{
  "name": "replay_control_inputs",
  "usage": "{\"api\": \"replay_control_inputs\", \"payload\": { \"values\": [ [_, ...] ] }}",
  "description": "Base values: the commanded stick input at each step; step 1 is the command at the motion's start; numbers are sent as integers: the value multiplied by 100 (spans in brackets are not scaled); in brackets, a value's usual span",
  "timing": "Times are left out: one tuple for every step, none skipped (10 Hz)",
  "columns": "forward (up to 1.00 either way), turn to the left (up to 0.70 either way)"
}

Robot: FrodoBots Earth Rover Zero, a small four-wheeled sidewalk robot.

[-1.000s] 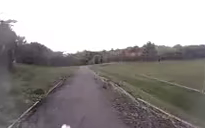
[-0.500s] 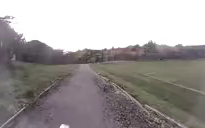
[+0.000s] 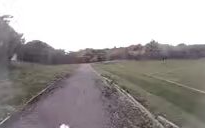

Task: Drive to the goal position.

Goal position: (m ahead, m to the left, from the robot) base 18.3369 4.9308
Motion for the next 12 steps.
{"api": "replay_control_inputs", "payload": {
  "values": [
    [70, 20],
    [70, 9],
    [70, 2],
    [70, 0],
    [70, 0],
    [70, 0],
    [72, 0],
    [77, 0],
    [82, 0],
    [85, -7],
    [85, -16],
    [85, -15]
  ]
}}
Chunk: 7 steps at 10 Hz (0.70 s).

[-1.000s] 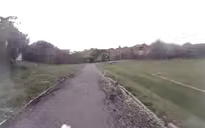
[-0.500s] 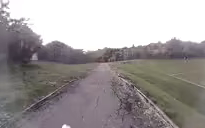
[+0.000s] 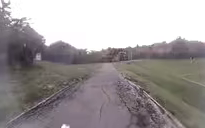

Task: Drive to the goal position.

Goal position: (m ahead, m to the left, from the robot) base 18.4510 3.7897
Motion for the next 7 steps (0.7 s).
{"api": "replay_control_inputs", "payload": {
  "values": [
    [85, 0],
    [85, 0],
    [85, 0],
    [85, 0],
    [85, 0],
    [85, 0],
    [85, 0]
  ]
}}
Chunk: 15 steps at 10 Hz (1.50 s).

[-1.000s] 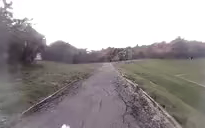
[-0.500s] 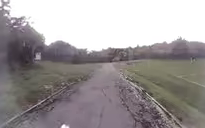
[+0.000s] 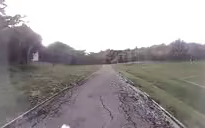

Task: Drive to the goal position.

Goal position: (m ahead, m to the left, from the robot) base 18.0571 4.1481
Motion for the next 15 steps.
{"api": "replay_control_inputs", "payload": {
  "values": [
    [85, 0],
    [85, 0],
    [85, 0],
    [85, 0],
    [85, 0],
    [85, 0],
    [85, 0],
    [100, 0],
    [100, 0],
    [100, 0],
    [100, 0],
    [100, 0],
    [100, -31],
    [100, -37],
    [100, -19]
  ]
}}
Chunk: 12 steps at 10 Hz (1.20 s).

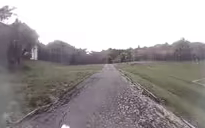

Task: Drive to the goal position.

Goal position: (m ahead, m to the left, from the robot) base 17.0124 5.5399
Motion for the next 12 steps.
{"api": "replay_control_inputs", "payload": {
  "values": [
    [100, -7],
    [100, 0],
    [100, 0],
    [100, 0],
    [100, 0],
    [100, 0],
    [100, 0],
    [100, 0],
    [100, 0],
    [100, 0],
    [100, 0],
    [100, 0]
  ]
}}
